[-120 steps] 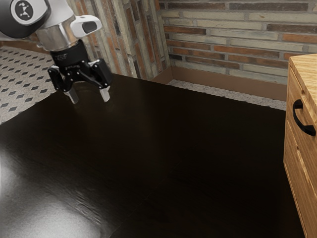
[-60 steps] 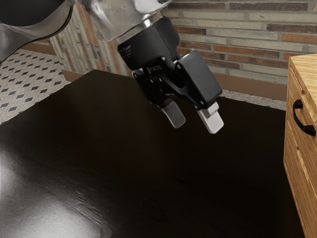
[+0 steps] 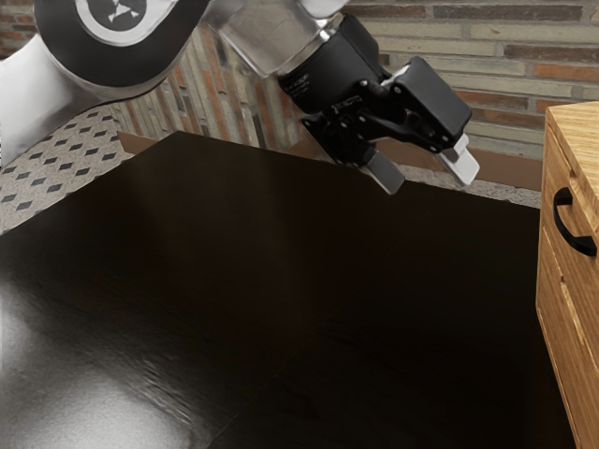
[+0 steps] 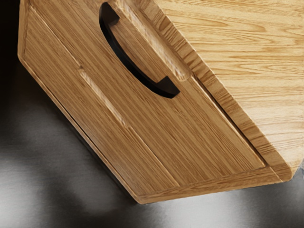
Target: Pull the drawer handle with one arm to open the drawer
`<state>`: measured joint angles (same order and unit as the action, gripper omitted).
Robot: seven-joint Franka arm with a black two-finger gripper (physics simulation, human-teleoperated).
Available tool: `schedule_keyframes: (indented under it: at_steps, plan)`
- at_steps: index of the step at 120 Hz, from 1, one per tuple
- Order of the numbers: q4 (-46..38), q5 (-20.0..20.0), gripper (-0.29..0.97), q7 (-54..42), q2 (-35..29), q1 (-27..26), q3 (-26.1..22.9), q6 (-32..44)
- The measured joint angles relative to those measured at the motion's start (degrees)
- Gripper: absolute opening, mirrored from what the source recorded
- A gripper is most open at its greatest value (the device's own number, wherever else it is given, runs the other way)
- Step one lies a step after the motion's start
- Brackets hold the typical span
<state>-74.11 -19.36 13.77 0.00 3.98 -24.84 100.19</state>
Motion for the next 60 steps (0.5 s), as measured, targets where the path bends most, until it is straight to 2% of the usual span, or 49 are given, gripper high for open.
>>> schedule_keyframes:
  at_steps: [21, 60]
  plan:
    - [-0.5, 1.7, 0.68, 0.4, 0.6, -1.0, -1.8, 3.4]
    - [-2.3, 2.2, 0.68, 0.9, 2.6, -4.0, -2.9, 9.9]
